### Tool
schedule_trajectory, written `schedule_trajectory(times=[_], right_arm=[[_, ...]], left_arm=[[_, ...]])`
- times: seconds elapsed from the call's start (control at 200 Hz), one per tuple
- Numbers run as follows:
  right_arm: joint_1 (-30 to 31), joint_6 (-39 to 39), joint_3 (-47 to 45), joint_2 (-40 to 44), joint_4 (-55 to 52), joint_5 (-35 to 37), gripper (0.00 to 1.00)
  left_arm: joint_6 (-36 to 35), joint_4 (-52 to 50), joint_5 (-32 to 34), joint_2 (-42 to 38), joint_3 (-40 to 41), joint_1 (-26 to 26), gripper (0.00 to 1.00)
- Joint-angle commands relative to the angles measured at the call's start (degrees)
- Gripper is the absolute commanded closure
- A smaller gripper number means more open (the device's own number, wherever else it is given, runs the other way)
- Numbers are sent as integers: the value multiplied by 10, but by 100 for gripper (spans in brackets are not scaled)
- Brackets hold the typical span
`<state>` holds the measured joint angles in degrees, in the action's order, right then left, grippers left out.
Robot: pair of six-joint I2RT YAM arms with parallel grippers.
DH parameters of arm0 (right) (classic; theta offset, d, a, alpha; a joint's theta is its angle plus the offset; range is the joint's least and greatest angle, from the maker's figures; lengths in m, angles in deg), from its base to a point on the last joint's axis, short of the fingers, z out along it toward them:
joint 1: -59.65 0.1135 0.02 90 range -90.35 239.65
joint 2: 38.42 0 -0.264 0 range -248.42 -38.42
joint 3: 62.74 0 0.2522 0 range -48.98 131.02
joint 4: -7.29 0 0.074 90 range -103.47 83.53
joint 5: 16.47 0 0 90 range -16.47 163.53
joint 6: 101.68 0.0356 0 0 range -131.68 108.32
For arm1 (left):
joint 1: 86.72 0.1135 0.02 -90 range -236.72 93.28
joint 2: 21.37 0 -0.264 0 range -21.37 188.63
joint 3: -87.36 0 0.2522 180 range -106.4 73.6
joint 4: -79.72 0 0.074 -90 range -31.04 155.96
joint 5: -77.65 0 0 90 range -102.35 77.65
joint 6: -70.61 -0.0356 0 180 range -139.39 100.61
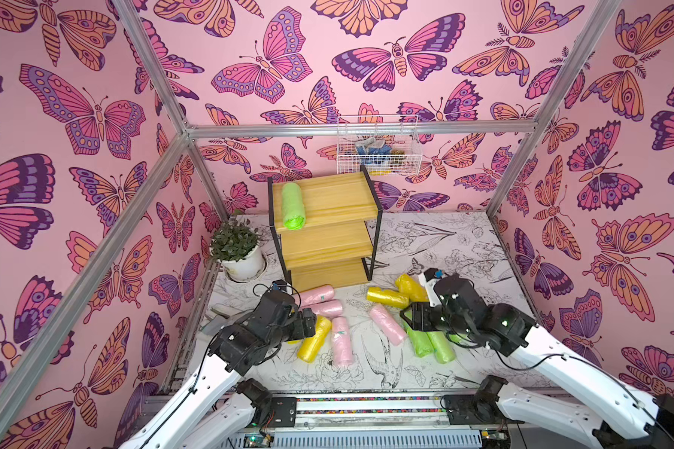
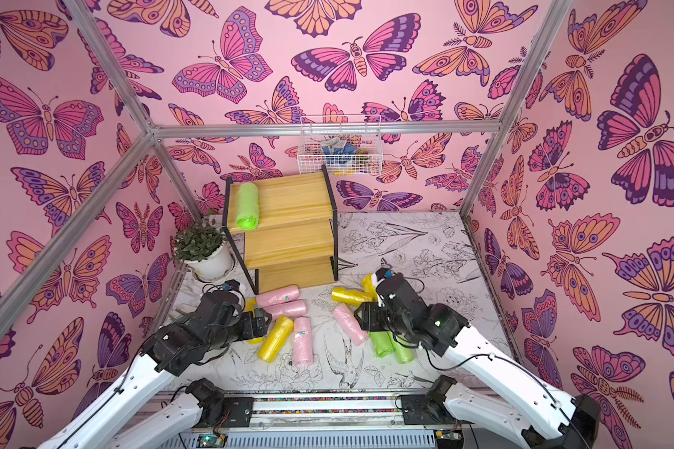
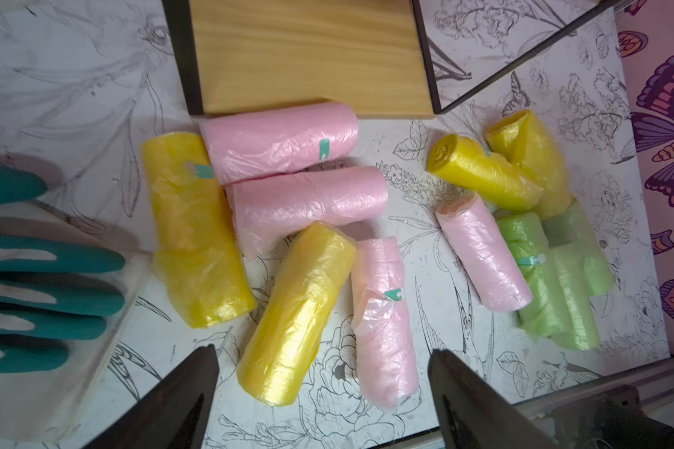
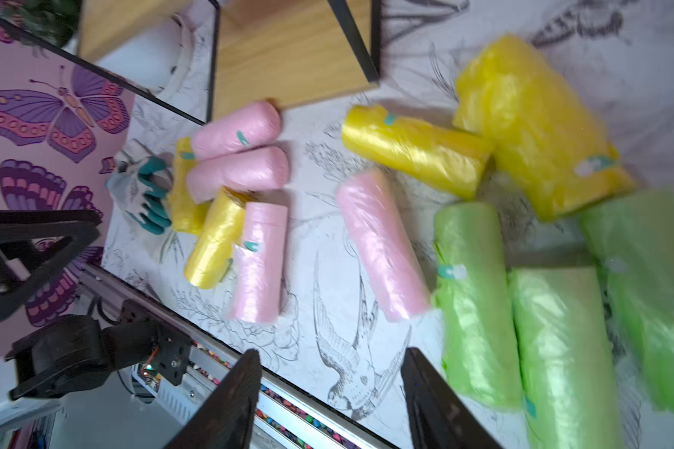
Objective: Sort the rolls of trash bags by color and place them on the shelf
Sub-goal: Pick up the roll of trash bags from the center of the board.
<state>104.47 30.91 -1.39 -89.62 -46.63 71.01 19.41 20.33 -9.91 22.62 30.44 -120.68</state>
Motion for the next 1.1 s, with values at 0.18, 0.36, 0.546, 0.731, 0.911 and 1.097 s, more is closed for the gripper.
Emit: schedule_trajectory(times=[0.18, 0.36, 0.546, 0.731, 0.911, 1.097], right_arm=[[17, 73, -69, 59, 22, 2, 38], [42, 90, -86, 47, 36, -1, 38], [65, 111, -101, 50, 49, 16, 38], [79, 112, -105, 53, 53, 15, 36], [95, 108, -102, 40, 50, 17, 34], [107, 111, -98, 19, 60, 23, 34]], left_arm=[[68, -14, -9, 120, -44, -97, 12], [63, 1, -24, 203, -73, -100, 10], [36, 19, -28, 280, -105, -102, 10], [34, 52, -45, 345, -110, -109, 11], [35, 66, -47, 386, -119, -122, 13], [47, 73, -31, 432, -124, -127, 14]])
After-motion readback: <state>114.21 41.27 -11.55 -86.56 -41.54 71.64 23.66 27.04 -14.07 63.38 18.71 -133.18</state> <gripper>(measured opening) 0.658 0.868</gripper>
